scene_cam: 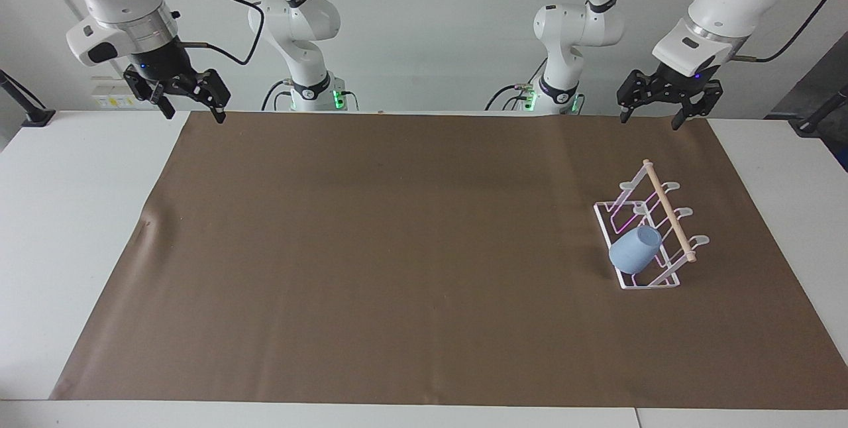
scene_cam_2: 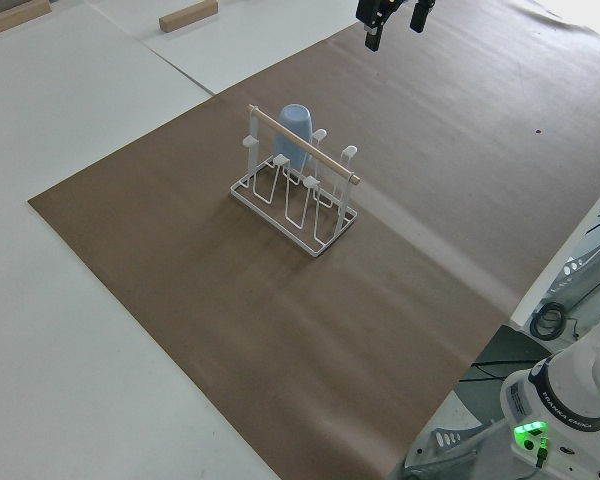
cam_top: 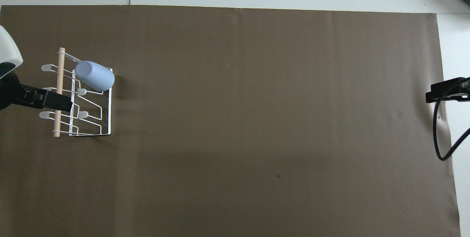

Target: Hang cup on cup holder

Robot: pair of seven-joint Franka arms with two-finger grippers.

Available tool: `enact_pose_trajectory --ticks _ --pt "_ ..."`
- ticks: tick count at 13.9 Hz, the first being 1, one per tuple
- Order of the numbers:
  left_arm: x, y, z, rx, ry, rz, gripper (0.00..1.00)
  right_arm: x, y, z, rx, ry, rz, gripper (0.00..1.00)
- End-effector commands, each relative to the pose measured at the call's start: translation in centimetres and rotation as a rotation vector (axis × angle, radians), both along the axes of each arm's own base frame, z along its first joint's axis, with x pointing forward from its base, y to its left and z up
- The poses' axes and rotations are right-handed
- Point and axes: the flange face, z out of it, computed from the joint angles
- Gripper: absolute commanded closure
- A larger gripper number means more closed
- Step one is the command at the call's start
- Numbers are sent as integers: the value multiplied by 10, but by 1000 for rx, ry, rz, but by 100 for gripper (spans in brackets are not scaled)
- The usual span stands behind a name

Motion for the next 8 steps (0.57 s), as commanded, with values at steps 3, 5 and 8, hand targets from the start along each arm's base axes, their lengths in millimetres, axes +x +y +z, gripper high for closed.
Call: enact_pose_trajectory --ticks 3,5,8 --pt "-4 2 -2 17 17 3 0 -6 -1 0 15 1 1 0" --pt "-5 3 -3 18 26 3 0 -6 -1 0 15 1 1 0" --pt "-3 2 -2 17 15 3 0 -6 -1 0 15 -1 1 0"
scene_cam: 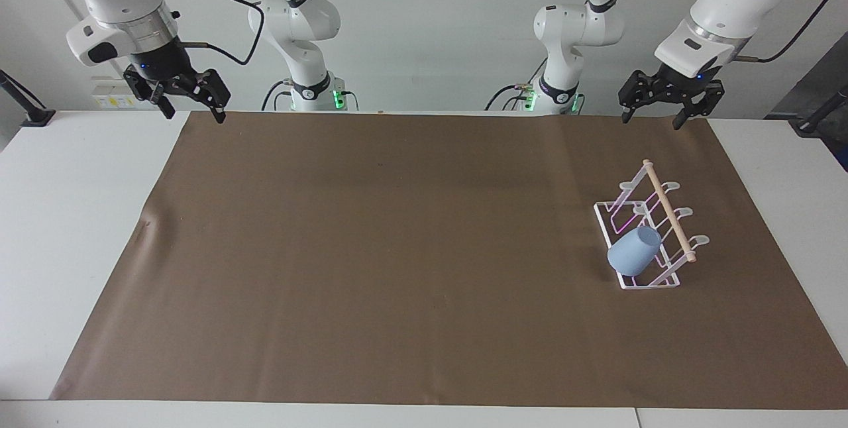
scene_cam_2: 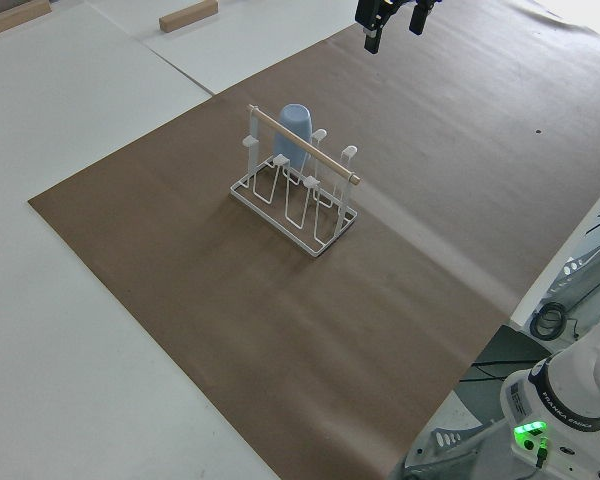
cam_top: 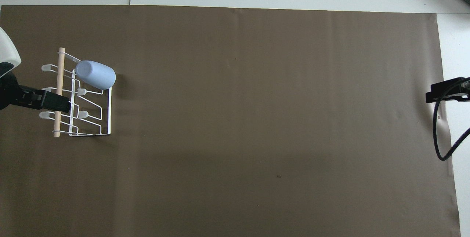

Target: Hang cup on cup holder

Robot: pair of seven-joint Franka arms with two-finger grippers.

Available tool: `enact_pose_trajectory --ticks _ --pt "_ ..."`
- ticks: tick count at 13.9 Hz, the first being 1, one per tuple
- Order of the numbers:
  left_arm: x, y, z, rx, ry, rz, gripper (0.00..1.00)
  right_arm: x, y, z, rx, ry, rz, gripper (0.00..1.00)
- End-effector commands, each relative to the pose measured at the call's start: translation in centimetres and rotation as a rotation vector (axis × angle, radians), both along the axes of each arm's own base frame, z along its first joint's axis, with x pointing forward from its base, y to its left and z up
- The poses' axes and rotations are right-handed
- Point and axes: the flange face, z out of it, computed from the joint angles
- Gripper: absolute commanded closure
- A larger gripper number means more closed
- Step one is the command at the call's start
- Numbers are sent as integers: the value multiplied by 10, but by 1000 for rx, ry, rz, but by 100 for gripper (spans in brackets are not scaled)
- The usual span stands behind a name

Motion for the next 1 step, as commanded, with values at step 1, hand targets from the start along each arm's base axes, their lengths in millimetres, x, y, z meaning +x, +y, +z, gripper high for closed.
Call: enact_pose_trajectory --ticks 1 --pt "-3 2 -1 15 10 1 0 -6 0 0 15 1 2 0"
